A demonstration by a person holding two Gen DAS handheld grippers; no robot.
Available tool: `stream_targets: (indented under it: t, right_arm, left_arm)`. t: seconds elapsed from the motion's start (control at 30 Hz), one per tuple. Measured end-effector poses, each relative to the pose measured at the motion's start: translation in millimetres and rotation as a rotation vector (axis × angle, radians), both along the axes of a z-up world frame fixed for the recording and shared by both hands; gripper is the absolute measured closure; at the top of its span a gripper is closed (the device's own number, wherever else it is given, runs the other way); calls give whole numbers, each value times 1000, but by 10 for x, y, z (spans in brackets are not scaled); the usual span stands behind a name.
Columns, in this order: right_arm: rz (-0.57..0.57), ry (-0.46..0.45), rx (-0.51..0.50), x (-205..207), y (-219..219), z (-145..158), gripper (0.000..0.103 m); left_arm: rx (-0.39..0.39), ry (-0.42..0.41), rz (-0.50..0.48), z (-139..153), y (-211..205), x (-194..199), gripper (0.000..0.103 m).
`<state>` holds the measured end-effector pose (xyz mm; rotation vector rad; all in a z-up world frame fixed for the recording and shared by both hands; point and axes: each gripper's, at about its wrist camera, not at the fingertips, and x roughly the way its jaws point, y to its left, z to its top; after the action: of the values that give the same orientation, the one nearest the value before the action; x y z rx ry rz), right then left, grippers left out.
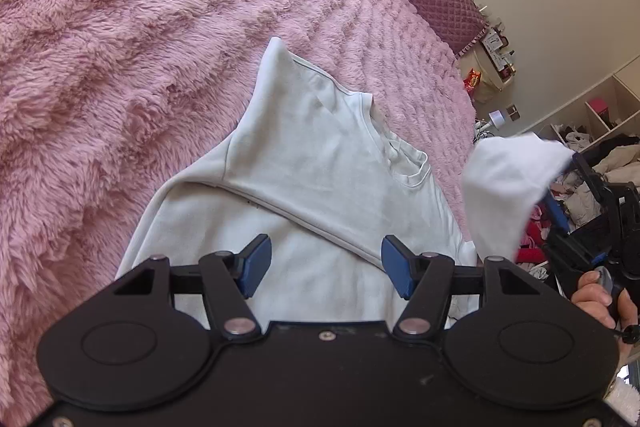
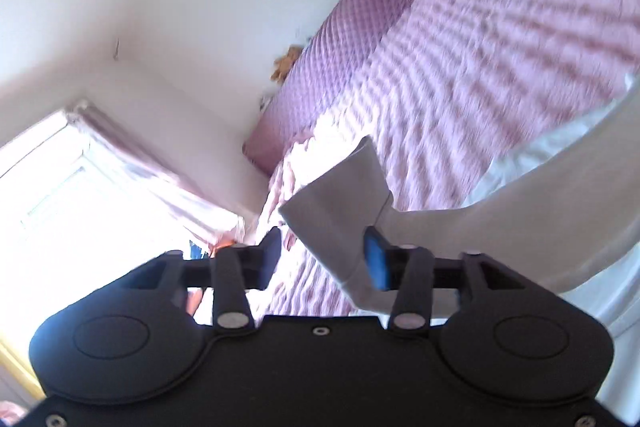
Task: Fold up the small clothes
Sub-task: 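Fold the held sleeve over the body with the right gripper and release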
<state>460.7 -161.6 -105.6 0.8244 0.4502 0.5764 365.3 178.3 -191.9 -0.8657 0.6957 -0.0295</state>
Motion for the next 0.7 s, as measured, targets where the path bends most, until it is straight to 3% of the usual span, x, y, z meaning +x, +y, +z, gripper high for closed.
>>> stream_targets:
  t: [0.07, 0.13, 0.27, 0.47, 0.53, 0.6, 0.67, 0.7]
  right_arm:
    - [72, 56, -82, -15, 358, -168, 39]
    - [59, 76, -119, -110, 355, -297, 39]
    - [-47, 140, -140, -245, -267, -452, 39]
    - [-234, 273, -132, -365, -1243, -715, 38]
    - [-261, 291, -118, -410, -1400, -782, 38]
    - [-265, 288, -108, -428, -1480, -862, 38]
    - [-271, 308, -94, -418, -1514, -948, 38]
    - [-271, 322, -84, -397, -1515, -999, 38]
  left_arm:
    - [-8, 9, 6, -23, 29, 26, 42]
    - [7, 9, 18, -47, 43, 75, 42]
    - [-30, -3, 61, -143, 89, 287, 42]
    - [-277, 6, 139, -479, 23, 905, 42]
    - [-294, 54, 162, -611, -42, 1115, 44]
    - [-282, 34, 190, -667, -102, 1246, 44]
    - [-265, 8, 213, -647, -132, 1336, 51]
    - [-255, -14, 219, -604, -141, 1365, 62]
